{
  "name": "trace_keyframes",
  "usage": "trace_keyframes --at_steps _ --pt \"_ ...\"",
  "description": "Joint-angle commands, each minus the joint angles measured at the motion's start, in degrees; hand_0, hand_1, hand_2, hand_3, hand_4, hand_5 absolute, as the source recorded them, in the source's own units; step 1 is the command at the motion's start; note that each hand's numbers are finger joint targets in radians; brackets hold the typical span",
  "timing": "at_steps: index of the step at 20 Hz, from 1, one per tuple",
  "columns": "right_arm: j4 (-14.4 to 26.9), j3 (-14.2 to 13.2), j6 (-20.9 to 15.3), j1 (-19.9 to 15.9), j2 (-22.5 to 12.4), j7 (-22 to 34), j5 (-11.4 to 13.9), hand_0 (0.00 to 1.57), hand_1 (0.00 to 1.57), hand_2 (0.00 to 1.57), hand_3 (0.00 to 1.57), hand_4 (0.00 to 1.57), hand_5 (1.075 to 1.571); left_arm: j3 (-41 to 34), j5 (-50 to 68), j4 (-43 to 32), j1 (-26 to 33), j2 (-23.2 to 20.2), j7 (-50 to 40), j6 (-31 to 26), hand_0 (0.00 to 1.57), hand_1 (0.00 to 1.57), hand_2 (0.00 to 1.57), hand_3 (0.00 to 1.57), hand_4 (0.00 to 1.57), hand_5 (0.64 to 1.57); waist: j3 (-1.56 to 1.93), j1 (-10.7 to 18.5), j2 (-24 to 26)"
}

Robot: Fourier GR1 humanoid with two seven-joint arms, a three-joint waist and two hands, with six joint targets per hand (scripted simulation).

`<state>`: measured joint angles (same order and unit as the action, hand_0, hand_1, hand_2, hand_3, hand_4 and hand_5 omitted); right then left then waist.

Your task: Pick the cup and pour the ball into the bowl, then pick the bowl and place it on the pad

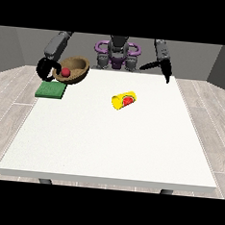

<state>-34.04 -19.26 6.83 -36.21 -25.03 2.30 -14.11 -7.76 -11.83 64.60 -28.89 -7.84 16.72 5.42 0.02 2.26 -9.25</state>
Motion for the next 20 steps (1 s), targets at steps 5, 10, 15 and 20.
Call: trace_keyframes --at_steps 5,10,15,20 --pt "2.64 -3.56 6.60 -0.46 -5.72 -1.77 -3.42 1.57 1.57 1.57 1.57 1.06 1.562 1.35 -3.06 0.38 -3.57 1.99 1.27 5.89 0.00 0.00 0.00 0.00 0.00 1.565 0.03 -1.50 -5.62" --pt "6.88 -6.97 13.06 -1.41 -13.68 -8.71 -4.44 1.57 1.57 1.57 1.44 1.03 1.563 3.90 -4.19 7.71 -5.26 3.47 1.44 6.83 0.00 0.00 0.00 0.00 0.00 1.564 0.11 0.84 -15.57" --pt "9.85 -8.58 13.85 -1.27 -18.34 -14.94 -3.66 1.57 1.57 1.57 0.00 1.03 1.566 4.36 -4.10 14.33 -1.80 1.96 2.47 5.98 0.00 0.00 0.00 0.00 0.00 1.563 0.11 2.91 -19.37" --pt "13.10 -8.36 16.19 -2.72 -21.99 -16.34 -2.42 1.57 1.57 1.57 0.00 1.04 1.569 6.05 -5.97 22.34 -1.75 2.42 -3.92 7.16 0.00 0.00 0.00 0.00 0.00 1.564 0.15 0.73 -21.27"
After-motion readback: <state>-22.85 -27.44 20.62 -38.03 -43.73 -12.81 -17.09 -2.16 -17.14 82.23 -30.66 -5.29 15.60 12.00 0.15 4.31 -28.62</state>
